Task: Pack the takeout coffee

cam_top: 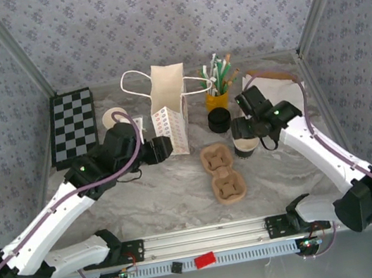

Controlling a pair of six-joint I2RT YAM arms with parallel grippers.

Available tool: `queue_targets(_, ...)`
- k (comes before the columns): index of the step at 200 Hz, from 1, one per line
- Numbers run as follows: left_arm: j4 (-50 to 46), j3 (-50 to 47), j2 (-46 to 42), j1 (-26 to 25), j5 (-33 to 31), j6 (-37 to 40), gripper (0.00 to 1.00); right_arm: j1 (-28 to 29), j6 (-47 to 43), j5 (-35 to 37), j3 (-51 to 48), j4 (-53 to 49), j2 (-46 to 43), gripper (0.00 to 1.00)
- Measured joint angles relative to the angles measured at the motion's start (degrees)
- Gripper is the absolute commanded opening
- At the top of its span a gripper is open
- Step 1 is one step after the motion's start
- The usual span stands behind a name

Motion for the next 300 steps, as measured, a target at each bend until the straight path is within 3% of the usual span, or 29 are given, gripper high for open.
queue_targets(189, 0.0, -1.8, 0.5, -0.6, -1.3, 0.9, 0.68, 1.9, 0.1, 2.4, -6.5, 5.5, 2.5, 0.76)
queue_targets(300, 0.0, -1.8, 0.9, -0.6, -1.4, 1.1, 0.68, 1.9, -0.1, 0.3, -7.9, 7.6, 0.1, 0.77)
